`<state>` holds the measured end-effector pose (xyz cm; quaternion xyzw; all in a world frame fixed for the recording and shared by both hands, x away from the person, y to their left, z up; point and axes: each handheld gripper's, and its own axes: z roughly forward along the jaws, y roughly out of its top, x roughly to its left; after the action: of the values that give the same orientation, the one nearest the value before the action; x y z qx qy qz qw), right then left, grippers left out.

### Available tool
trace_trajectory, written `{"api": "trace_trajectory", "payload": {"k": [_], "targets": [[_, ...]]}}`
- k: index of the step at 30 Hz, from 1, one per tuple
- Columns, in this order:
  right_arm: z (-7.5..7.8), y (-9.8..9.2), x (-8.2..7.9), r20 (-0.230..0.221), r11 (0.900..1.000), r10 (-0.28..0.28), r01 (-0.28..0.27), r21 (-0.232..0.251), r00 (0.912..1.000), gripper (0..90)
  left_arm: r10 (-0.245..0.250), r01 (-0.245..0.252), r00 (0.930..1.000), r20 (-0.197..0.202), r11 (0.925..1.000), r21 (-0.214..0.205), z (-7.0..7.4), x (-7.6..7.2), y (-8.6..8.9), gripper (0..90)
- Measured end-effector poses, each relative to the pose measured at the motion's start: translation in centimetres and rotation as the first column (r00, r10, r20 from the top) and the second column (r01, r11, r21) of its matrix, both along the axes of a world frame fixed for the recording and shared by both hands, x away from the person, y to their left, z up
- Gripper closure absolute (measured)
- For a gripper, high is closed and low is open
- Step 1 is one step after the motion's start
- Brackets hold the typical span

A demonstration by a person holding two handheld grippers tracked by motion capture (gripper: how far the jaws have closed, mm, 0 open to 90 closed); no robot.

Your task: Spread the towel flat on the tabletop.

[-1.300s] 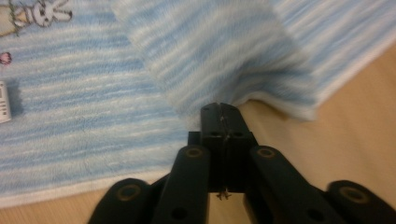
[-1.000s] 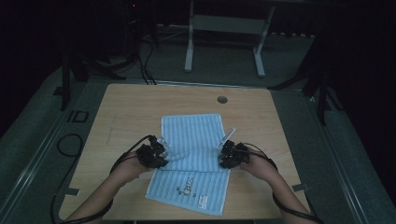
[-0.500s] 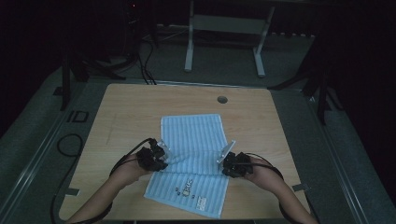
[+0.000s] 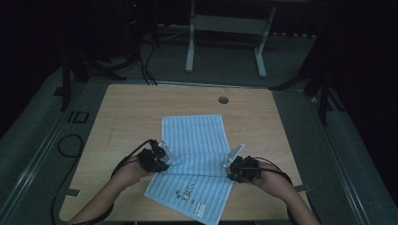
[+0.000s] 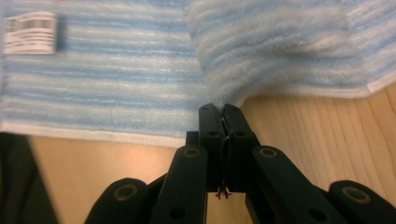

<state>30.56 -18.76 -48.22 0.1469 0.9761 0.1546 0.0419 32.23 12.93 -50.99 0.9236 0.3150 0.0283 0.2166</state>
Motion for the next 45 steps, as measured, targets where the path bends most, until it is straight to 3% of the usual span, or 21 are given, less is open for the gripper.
{"api": "trace_trajectory", "payload": {"k": [4, 9, 12, 15, 16, 24, 25, 27, 28, 30, 33, 34, 35, 36, 37, 38, 41, 42, 43, 44, 45], "targets": [[0.2, -0.9, -1.4, 0.01, 0.9998, 0.011, -0.011, -0.019, 0.9999, 88.1, -0.015, 0.015, 0.9997, -0.019, 0.9998, -0.014, -0.5, -0.5, -0.4, 84.7], [-0.2, -1.8, -1.0, 0.001, 0.999, -0.024, 0.024, -0.039, 0.9997, 88.1, -0.032, 0.031, 0.9984, -0.045, 0.9987, -0.04, -0.8, -0.5, -1.1, 84.8], [-1.6, -3.5, 1.1, -0.032, 0.9925, -0.1, 0.097, -0.074, 0.9945, 88.0, -0.061, 0.059, 0.997, -0.047, 0.9971, -0.048, -0.9, -0.2, -2.7, 84.8], [-2.5, -3.9, 1.9, -0.054, 0.9887, -0.122, 0.116, -0.095, 0.9911, 88.0, -0.068, 0.067, 0.9966, -0.046, 0.9972, -0.033, -1.2, 0.3, -3.4, 84.8], [-3.4, -4.2, 2.7, -0.081, 0.9865, -0.14, 0.133, -0.096, 0.9868, 87.9, -0.054, 0.051, 0.9968, -0.06, 0.9979, -0.04, -1.6, 1.4, -3.9, 84.8], [-3.4, -5.5, 5.3, -0.045, 0.9756, -0.206, 0.201, -0.088, 0.9776, 87.8, -0.014, 0.012, 0.9994, -0.033, 0.998, -0.061, -1.8, 4.2, -5.1, 83.7], [-3.4, -6.2, 6.8, -0.051, 0.9673, -0.244, 0.239, -0.085, 0.9685, 87.6, -0.018, 0.017, 0.9995, -0.026, 0.9979, -0.062, -1.8, 4.8, -5.7, 83.6], [-3.5, -6.4, 7.3, -0.061, 0.9655, -0.253, 0.248, -0.079, 0.9654, 87.6, -0.018, 0.017, 0.9995, -0.026, 0.9979, -0.062, -1.8, 4.8, -5.7, 83.6], [-3.4, -6.7, 8.4, -0.079, 0.9602, -0.274, 0.268, -0.08, 0.9585, 87.6, -0.018, 0.017, 0.9996, -0.022, 0.9985, -0.052, -1.7, 5.7, -6.3, 83.1], [-3.4, -6.6, 8.8, -0.087, 0.9602, -0.272, 0.265, -0.09, 0.9583, 86.5, -0.018, 0.017, 0.9997, -0.017, 0.9987, -0.047, -1.5, 6.0, -6.4, 80.0], [-3.2, -6.5, 8.8, -0.079, 0.9617, -0.263, 0.254, -0.102, 0.9616, 80.5, -0.03, 0.028, 0.9994, -0.02, 0.9983, -0.051, -0.9, 5.8, -6.1, 70.5], [-2.7, -6.5, 8.3, -0.082, 0.9635, -0.26, 0.253, -0.087, 0.9621, 73.8, -0.036, 0.035, 0.9993, -0.009, 0.9981, -0.051, -0.5, 5.4, -5.9, 61.6], [-2.7, -6.5, 8.3, -0.082, 0.9635, -0.26, 0.253, -0.087, 0.9621, 73.8, -0.053, 0.053, 0.9986, -0.001, 0.9975, -0.046, -0.1, 4.9, -5.6, 61.6], [-1.8, -6.4, 7.3, -0.073, 0.9676, -0.249, 0.244, -0.063, 0.9658, 67.1, -0.099, 0.101, 0.9947, 0.029, 0.9936, -0.052, 0.8, 3.6, -5.0, 59.4], [-1.8, -6.4, 7.3, -0.073, 0.9676, -0.249, 0.244, -0.063, 0.9658, 67.1, -0.099, 0.101, 0.9947, 0.029, 0.9936, -0.052, 0.8, 3.6, -5.0, 59.4], [-1.1, -6.0, 5.9, -0.062, 0.9768, -0.212, 0.209, -0.044, 0.9753, 61.5, -0.133, 0.135, 0.9904, 0.037, 0.9897, -0.049, 1.2, 2.9, -4.8, 59.4], [-0.5, -5.5, 4.4, -0.051, 0.9823, -0.187, 0.186, -0.026, 0.9811, 58.0, -0.214, 0.216, 0.9756, 0.049, 0.9759, -0.033, 1.6, 0.9, -4.4, 61.0], [-0.3, -4.7, 2.8, -0.064, 0.9873, -0.159, 0.159, -0.001, 0.9853, 57.7, -0.249, 0.25, 0.9677, 0.04, 0.9682, -0.014, 1.2, 0.0, -4.5, 61.9], [-0.3, -4.7, 2.8, -0.064, 0.9873, -0.159, 0.159, -0.001, 0.9853, 57.7, -0.249, 0.25, 0.9677, 0.04, 0.9682, -0.014, 1.2, 0.0, -4.5, 62.3], [-0.9, -3.7, 1.0, -0.077, 0.9934, -0.115, 0.115, -0.001, 0.9904, 55.5, -0.266, 0.266, 0.9637, 0.029, 0.9639, -0.01, 0.9, -0.2, -4.6, 63.1], [-0.9, -3.7, 1.0, -0.077, 0.9934, -0.115, 0.115, -0.001, 0.9904, 55.5, -0.276, 0.276, 0.9608, 0.027, 0.9612, 0.002, 0.5, -0.4, -4.8, 63.1]]}}
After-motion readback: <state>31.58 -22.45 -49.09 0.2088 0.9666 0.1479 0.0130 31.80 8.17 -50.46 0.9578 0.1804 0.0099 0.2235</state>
